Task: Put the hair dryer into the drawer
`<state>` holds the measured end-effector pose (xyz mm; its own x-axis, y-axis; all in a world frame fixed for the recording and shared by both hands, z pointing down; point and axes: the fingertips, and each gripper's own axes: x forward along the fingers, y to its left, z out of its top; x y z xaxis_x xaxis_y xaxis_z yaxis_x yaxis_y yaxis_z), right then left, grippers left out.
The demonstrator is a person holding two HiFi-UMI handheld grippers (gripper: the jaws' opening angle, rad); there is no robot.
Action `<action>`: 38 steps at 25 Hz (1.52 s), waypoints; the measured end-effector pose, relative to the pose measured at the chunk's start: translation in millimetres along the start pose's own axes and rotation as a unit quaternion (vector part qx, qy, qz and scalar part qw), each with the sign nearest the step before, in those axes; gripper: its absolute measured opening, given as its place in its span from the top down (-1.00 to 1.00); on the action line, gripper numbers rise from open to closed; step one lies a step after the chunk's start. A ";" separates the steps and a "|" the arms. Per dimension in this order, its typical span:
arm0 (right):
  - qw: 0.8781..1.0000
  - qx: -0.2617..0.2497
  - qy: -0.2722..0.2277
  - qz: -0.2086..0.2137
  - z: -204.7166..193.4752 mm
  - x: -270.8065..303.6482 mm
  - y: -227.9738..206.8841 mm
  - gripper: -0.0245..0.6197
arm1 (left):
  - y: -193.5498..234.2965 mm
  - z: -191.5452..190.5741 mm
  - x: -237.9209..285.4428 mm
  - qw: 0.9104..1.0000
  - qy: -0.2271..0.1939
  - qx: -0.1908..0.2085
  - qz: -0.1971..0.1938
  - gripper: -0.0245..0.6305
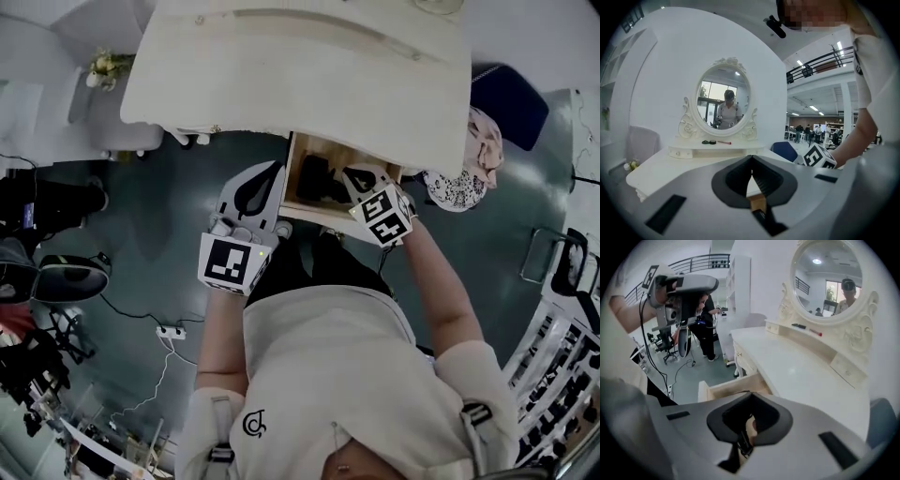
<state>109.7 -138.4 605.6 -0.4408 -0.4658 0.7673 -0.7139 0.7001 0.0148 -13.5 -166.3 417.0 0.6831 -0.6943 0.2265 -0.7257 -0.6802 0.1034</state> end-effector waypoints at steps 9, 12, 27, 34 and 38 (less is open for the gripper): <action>0.973 0.085 -0.208 -0.054 73.4 -100.4 -23.8 0.90 | -35.7 40.0 6.8 0.996 -0.013 0.052 -0.075 0.88; 0.958 0.088 -0.257 -0.090 92.2 -136.2 -31.5 0.90 | -50.7 58.5 7.3 0.992 -0.028 0.073 -0.096 0.88; 0.887 0.114 -0.393 -0.212 125.5 -264.5 -39.1 0.90 | -84.6 103.2 8.7 0.983 -0.071 0.101 -0.135 0.88; 0.881 0.122 -0.404 -0.213 119.4 -280.4 -35.9 0.91 | -88.6 105.2 7.7 0.986 -0.072 0.088 -0.126 0.88; 0.884 0.123 -0.400 -0.206 117.1 -277.5 -34.0 0.91 | -82.4 104.9 3.6 0.988 -0.073 0.080 -0.110 0.88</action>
<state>192.5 -96.3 317.1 -0.2891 -0.9569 0.0280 -0.9571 0.2884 -0.0272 57.3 -137.4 307.7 0.8357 -0.5444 0.0731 -0.5443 -0.8386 -0.0231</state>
